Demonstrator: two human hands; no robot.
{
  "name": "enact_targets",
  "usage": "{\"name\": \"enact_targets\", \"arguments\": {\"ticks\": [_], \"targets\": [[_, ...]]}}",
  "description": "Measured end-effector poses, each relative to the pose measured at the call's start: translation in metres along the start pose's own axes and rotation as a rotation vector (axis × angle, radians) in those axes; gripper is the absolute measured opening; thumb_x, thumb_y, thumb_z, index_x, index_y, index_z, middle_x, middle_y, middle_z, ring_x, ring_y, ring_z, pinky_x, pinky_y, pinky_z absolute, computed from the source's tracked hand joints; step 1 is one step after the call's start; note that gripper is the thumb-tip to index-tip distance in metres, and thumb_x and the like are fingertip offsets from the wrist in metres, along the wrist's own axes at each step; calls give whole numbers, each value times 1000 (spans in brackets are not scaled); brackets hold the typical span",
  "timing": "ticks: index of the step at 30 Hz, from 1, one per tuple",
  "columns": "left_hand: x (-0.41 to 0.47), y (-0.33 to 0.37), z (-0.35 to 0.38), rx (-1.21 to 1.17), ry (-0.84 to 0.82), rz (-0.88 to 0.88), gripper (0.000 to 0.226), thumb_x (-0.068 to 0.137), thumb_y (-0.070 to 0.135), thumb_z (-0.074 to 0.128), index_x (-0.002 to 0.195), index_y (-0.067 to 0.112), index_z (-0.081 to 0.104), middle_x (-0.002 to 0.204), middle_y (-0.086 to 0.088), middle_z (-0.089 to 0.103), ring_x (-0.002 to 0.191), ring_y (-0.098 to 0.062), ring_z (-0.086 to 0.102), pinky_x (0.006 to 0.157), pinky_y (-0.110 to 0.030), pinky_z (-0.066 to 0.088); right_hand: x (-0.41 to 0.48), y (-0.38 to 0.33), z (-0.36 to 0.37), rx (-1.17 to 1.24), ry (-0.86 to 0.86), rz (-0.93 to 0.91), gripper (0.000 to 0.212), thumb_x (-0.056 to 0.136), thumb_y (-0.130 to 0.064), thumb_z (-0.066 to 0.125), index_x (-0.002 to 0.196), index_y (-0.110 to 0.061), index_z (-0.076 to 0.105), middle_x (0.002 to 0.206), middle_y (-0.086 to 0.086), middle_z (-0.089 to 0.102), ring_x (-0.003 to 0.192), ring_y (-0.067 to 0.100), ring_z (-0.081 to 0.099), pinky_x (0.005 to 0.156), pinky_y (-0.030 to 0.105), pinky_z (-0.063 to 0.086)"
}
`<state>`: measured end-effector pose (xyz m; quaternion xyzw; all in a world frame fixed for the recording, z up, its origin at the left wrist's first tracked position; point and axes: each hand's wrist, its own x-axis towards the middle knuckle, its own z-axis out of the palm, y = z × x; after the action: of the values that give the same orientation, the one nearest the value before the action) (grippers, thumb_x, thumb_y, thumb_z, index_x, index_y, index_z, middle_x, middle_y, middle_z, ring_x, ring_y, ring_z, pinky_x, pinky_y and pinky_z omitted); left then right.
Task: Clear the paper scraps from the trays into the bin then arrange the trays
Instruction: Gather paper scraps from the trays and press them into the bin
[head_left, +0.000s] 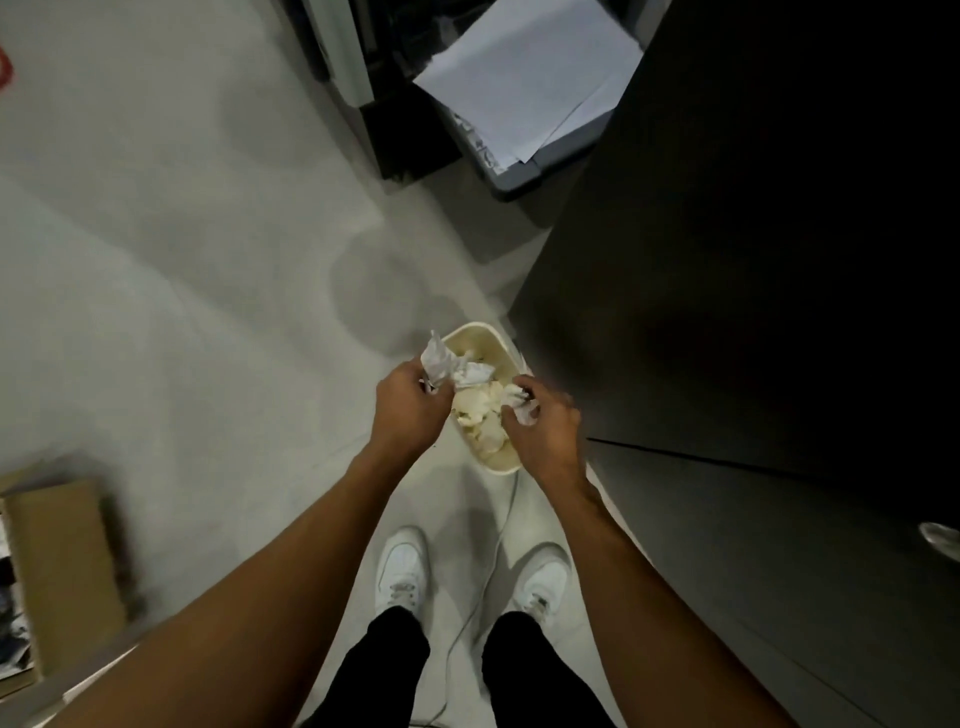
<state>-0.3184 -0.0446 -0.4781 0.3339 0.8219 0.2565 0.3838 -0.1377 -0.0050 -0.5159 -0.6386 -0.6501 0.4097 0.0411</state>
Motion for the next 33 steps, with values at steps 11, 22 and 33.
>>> {"name": "enact_targets", "arguments": {"ticks": [11, 22, 33], "targets": [[23, -45, 42, 59, -14, -1, 26, 94, 27, 68, 116, 13, 72, 96, 1, 69, 79, -15, 59, 59, -15, 37, 13, 69, 34, -312, -98, 65, 73, 91, -28, 66, 156, -16, 35, 163, 8, 34, 147, 29, 32, 119, 48, 37], [42, -42, 93, 210, -194, 146, 27, 98, 26, 64, 120, 11, 68, 113, -6, 68, 93, -26, 66, 76, -32, 51, 18, 95, 38, -296, -197, 53, 77, 97, -29, 63, 163, -16, 24, 171, -6, 14, 153, 24, 26, 123, 40, 28], [6, -39, 65, 446, -370, 145, 44, 93, 25, 65, 135, 13, 63, 129, -10, 66, 118, -30, 62, 99, -40, 52, -12, 53, 3, -275, -181, 69, 67, 96, -28, 65, 156, -16, 39, 168, 2, 28, 152, 26, 30, 122, 40, 33]]}}
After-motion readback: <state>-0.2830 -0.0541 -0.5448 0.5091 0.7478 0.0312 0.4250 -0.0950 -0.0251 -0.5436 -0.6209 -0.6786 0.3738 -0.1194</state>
